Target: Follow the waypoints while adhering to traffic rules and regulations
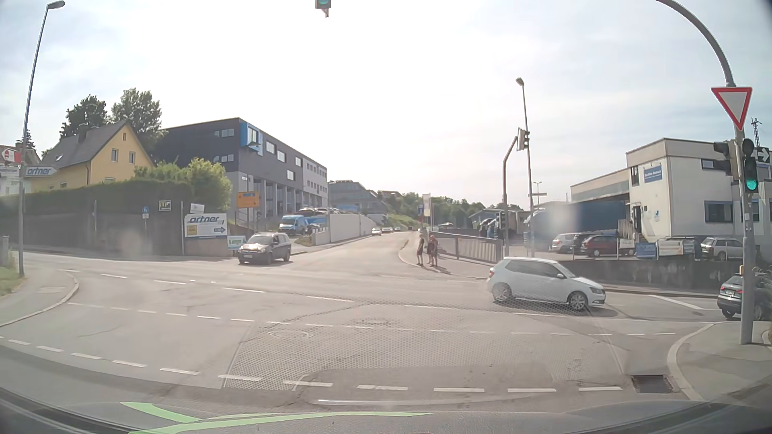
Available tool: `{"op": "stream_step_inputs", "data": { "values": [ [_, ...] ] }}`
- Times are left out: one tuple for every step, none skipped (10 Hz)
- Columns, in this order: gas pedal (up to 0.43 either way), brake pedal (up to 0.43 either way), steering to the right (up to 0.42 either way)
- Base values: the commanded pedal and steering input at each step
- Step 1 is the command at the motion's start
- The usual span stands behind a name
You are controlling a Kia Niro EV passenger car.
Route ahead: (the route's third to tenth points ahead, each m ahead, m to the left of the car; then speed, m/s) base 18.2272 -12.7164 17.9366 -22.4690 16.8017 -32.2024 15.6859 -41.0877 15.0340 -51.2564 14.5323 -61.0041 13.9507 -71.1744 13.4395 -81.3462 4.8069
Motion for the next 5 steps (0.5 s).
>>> {"op": "stream_step_inputs", "data": {
  "values": [
    [0.000, 0.171, 0.154],
    [0.000, 0.183, 0.161],
    [0.000, 0.183, 0.169],
    [0.000, 0.189, 0.179],
    [0.000, 0.201, 0.186]
  ]
}}
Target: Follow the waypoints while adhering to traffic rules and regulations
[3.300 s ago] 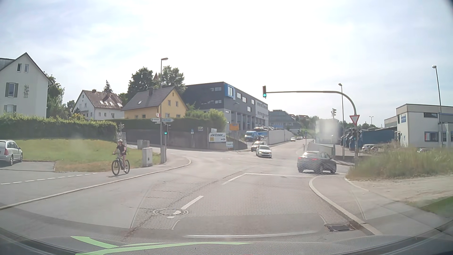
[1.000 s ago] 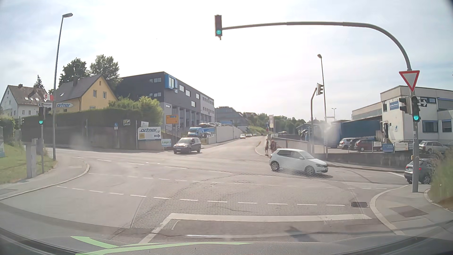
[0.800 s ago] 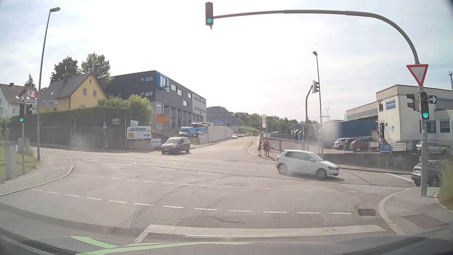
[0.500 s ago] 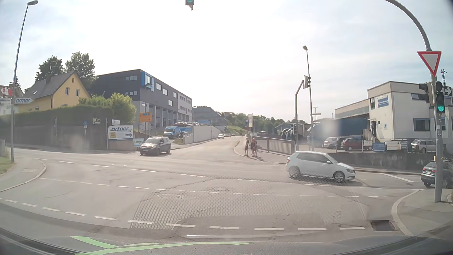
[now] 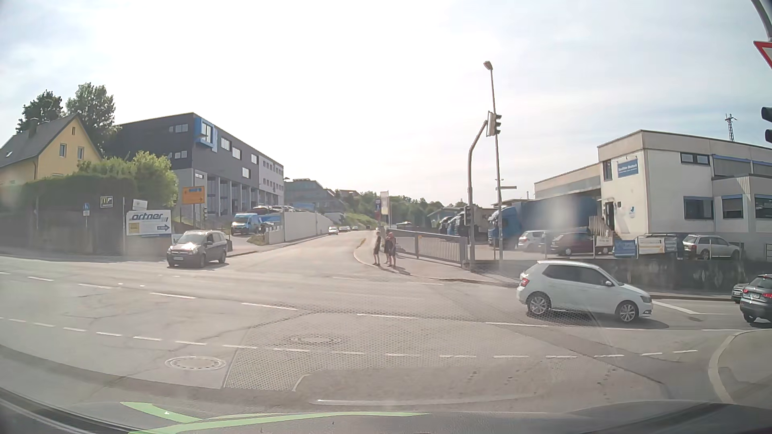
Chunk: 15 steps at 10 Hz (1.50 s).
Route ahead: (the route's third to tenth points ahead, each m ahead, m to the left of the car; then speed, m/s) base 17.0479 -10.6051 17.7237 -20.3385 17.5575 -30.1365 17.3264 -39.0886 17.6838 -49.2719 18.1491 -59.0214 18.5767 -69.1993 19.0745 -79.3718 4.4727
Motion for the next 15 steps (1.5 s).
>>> {"op": "stream_step_inputs", "data": {
  "values": [
    [0.000, 0.207, 0.193],
    [0.000, 0.213, 0.204],
    [0.000, 0.213, 0.215],
    [0.000, 0.220, 0.223],
    [0.000, 0.220, 0.230],
    [0.000, 0.232, 0.237],
    [0.000, 0.238, 0.246],
    [0.000, 0.244, 0.255],
    [0.000, 0.244, 0.257],
    [0.000, 0.238, 0.261],
    [0.000, 0.244, 0.267],
    [0.000, 0.244, 0.276],
    [0.000, 0.244, 0.289],
    [0.000, 0.250, 0.299],
    [0.000, 0.250, 0.310]
  ]
}}
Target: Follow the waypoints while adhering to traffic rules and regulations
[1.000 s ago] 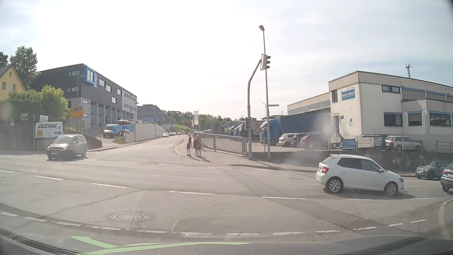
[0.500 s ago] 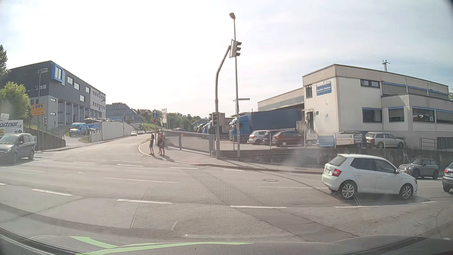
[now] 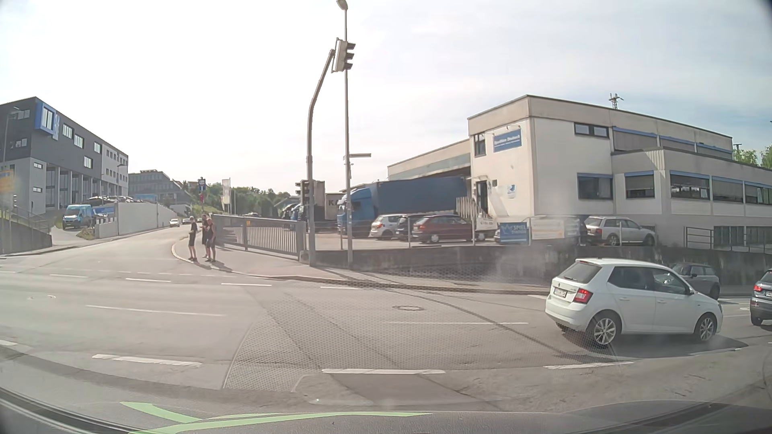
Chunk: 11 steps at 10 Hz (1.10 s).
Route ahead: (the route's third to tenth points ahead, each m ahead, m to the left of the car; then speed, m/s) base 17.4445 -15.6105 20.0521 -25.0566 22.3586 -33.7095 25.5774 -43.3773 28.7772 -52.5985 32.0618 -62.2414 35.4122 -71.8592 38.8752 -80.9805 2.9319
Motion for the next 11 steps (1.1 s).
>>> {"op": "stream_step_inputs", "data": {
  "values": [
    [0.000, 0.250, 0.319],
    [0.000, 0.256, 0.325],
    [0.000, 0.250, 0.332],
    [0.000, 0.256, 0.336],
    [0.000, 0.256, 0.337],
    [0.000, 0.256, 0.341],
    [0.000, 0.262, 0.348],
    [0.000, 0.262, 0.355],
    [0.000, 0.262, 0.356],
    [0.000, 0.268, 0.356],
    [0.000, 0.268, 0.356]
  ]
}}
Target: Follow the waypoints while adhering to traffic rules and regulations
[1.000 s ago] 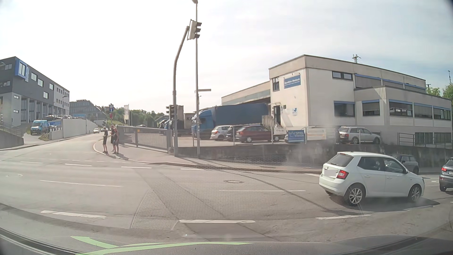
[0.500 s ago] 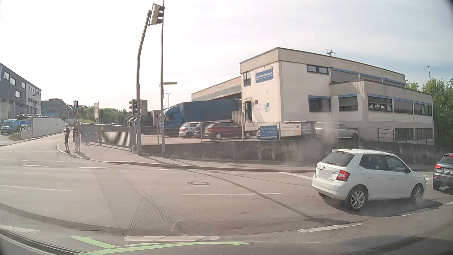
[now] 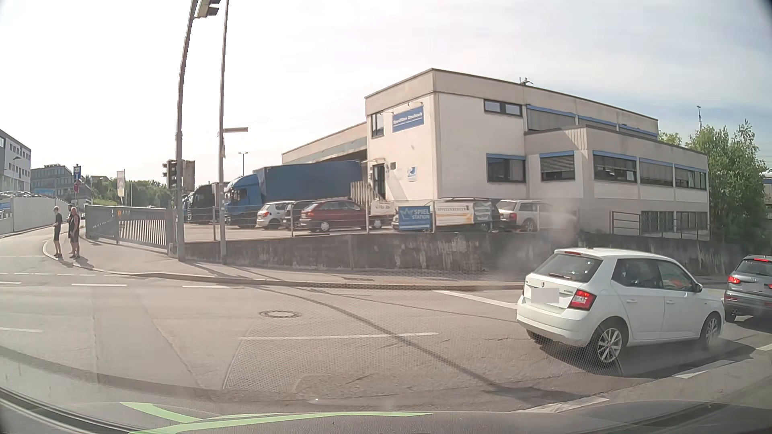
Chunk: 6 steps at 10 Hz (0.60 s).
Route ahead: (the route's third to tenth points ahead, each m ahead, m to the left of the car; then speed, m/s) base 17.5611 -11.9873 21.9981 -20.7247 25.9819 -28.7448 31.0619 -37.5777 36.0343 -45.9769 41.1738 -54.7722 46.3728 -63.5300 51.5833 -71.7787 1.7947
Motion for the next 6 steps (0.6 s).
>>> {"op": "stream_step_inputs", "data": {
  "values": [
    [0.000, 0.268, 0.358],
    [0.000, 0.268, 0.358],
    [0.000, 0.268, 0.359],
    [0.000, 0.274, 0.359],
    [0.000, 0.274, 0.359],
    [0.000, 0.274, 0.359]
  ]
}}
